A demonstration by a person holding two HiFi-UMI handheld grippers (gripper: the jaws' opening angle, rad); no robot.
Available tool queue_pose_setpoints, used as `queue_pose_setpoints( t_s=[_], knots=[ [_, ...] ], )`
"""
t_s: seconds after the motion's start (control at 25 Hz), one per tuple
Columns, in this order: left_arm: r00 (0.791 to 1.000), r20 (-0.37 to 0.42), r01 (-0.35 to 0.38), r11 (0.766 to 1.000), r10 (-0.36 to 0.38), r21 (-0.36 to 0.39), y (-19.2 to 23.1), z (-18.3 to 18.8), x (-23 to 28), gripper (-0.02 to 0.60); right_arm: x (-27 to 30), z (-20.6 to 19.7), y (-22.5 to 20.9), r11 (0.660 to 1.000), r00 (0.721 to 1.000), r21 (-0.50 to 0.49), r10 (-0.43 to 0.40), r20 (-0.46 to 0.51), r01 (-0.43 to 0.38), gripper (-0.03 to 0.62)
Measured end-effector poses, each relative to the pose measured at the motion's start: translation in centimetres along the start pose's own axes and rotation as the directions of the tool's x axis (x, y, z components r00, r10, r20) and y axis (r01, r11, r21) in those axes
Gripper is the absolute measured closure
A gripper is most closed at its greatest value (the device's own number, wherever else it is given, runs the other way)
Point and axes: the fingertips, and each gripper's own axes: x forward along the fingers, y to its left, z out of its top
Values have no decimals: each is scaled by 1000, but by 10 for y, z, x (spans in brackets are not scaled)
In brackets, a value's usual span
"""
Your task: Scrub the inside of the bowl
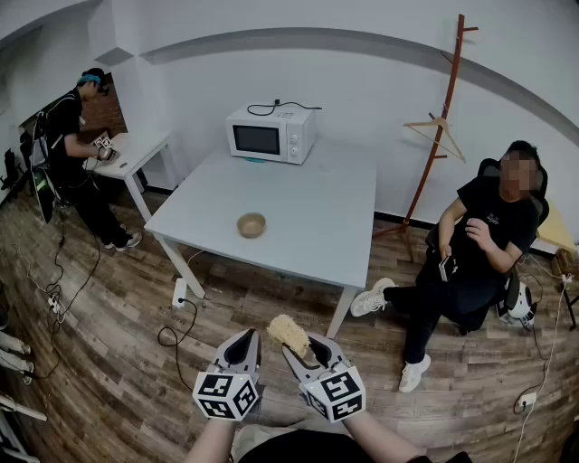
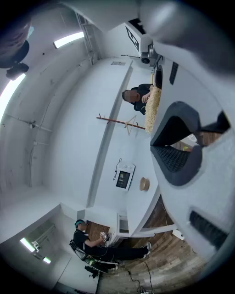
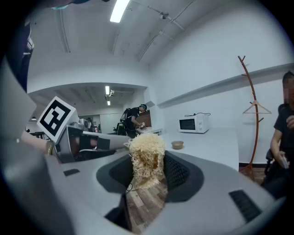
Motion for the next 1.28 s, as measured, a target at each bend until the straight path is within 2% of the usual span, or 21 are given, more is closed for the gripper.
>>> queue_pose_setpoints(
  t_s=[0.24, 0.76, 1.08, 1.28],
  knots=[
    [1000, -2, -7, 1000, 7, -26, -7, -6, -3, 563, -8, -1, 2, 1000, 1000, 2, -2, 4, 2, 416],
    [1000, -16, 2, 1000, -2, -22, -15, -15, -17, 563, -17, -7, 11, 1000, 1000, -2, -15, 2, 15, 416],
    [1000, -14, 0, 1000, 0, -11, -23, -18, -21, 563, -28, -7, 5, 999, 999, 35, -22, 29, 21, 416],
    [1000, -3, -24, 999, 23, -45, -23, -21, -25, 563, -33, -7, 5, 999, 999, 48, -25, 33, 23, 416]
  ],
)
